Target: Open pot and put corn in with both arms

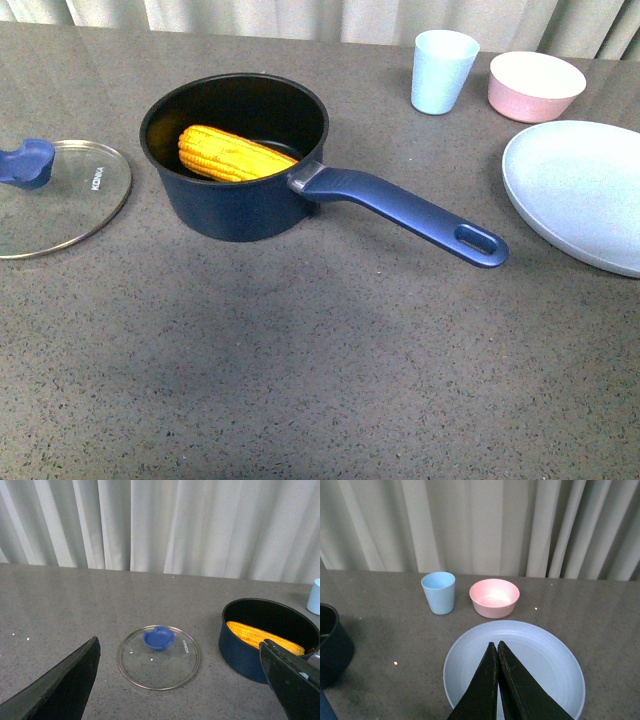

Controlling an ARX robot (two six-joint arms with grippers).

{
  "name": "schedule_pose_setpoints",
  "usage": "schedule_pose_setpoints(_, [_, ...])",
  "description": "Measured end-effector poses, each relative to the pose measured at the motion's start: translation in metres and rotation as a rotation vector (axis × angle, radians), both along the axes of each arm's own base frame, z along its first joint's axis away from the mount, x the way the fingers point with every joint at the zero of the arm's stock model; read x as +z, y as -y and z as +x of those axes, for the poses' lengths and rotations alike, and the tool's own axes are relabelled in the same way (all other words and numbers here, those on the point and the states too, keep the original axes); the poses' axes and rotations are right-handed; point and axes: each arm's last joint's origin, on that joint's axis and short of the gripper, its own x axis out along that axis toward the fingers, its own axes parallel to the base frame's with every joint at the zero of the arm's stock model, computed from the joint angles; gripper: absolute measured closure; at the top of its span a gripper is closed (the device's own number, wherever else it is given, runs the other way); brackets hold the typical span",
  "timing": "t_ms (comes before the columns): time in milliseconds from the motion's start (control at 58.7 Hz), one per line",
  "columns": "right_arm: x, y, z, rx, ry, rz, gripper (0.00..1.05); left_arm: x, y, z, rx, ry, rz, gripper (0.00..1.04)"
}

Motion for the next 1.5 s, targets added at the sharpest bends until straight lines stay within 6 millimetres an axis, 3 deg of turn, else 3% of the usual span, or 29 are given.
schedule_pose_setpoints(477, [-0.016,0.003,-0.033,-0.007,0.008,-0.001,1.03,0.0,0.0,0.0,0.0,0.0,0.0,0.09])
schedule_pose_setpoints(1500, [-0.008,0.003,-0.067,-0.009,0.036,0.0,1.03,0.0,0.0,0.0,0.0,0.0,0.0,0.09])
